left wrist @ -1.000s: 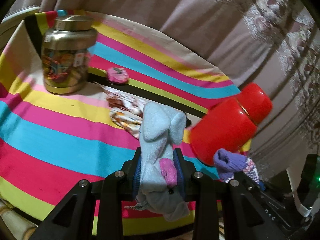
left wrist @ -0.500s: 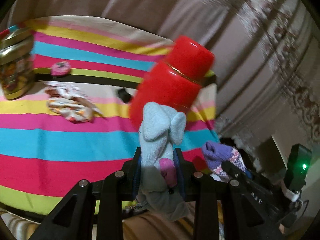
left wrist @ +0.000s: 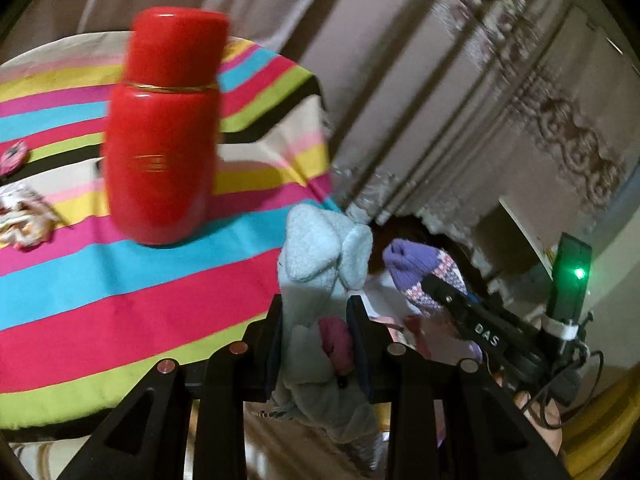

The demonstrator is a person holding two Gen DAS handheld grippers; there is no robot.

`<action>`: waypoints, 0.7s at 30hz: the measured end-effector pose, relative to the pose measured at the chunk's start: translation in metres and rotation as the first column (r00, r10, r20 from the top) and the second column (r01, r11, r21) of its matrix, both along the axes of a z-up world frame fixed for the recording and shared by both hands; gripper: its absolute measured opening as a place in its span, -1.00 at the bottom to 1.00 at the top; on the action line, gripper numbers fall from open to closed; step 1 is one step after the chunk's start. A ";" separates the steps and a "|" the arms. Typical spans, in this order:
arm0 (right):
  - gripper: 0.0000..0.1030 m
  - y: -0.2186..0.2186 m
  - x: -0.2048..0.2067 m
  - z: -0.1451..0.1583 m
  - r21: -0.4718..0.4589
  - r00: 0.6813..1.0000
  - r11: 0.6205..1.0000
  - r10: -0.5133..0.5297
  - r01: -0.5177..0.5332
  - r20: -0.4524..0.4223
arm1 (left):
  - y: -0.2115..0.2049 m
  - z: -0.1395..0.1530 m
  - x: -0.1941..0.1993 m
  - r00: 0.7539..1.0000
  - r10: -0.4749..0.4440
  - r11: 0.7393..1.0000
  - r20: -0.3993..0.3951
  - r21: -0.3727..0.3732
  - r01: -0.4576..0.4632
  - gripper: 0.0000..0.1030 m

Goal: Organize soft objects
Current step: 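Carry the pig plush and purple glove over the box and open both tools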

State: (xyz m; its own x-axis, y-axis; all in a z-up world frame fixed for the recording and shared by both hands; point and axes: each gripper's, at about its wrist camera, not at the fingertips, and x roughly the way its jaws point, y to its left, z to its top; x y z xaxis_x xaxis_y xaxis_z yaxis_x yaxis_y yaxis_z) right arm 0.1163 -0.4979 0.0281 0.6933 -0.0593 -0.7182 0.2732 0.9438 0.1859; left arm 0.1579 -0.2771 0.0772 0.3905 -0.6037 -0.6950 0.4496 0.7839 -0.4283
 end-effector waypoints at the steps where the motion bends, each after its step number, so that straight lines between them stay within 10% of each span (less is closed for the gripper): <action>1: -0.50 -0.004 -0.002 0.000 -0.003 1.000 1.000 -0.011 0.011 0.000 | -0.007 0.001 -0.002 1.000 -0.012 1.000 0.001 0.002 0.012 -0.39; 5: -0.45 -0.025 -0.008 0.001 -0.010 0.998 0.998 -0.063 0.063 0.000 | -0.030 0.003 -0.006 0.998 -0.067 0.998 0.005 -0.004 0.067 -0.31; 9: -0.24 -0.039 -0.012 0.003 -0.012 0.996 0.996 -0.092 0.092 0.002 | -0.049 0.001 -0.006 0.992 -0.122 0.992 -0.007 -0.019 0.122 0.22; 13: 0.24 -0.046 -0.016 0.006 -0.017 0.993 0.993 -0.114 0.114 0.014 | -0.056 -0.005 -0.006 0.990 -0.141 0.990 -0.019 -0.004 0.141 0.24; 21: 0.27 -0.042 -0.016 0.007 -0.006 0.996 0.996 -0.089 0.089 0.008 | -0.044 -0.008 -0.001 0.993 -0.111 0.994 -0.041 -0.017 0.111 0.24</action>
State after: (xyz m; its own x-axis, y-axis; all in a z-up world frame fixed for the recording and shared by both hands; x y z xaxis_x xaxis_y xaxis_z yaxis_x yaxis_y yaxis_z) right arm 0.1000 -0.5399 0.0353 0.6905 -0.1253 -0.7124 0.3548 0.9169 0.1827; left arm 0.1565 -0.3214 0.0693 0.2913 -0.6522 -0.6999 0.5148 0.7235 -0.4599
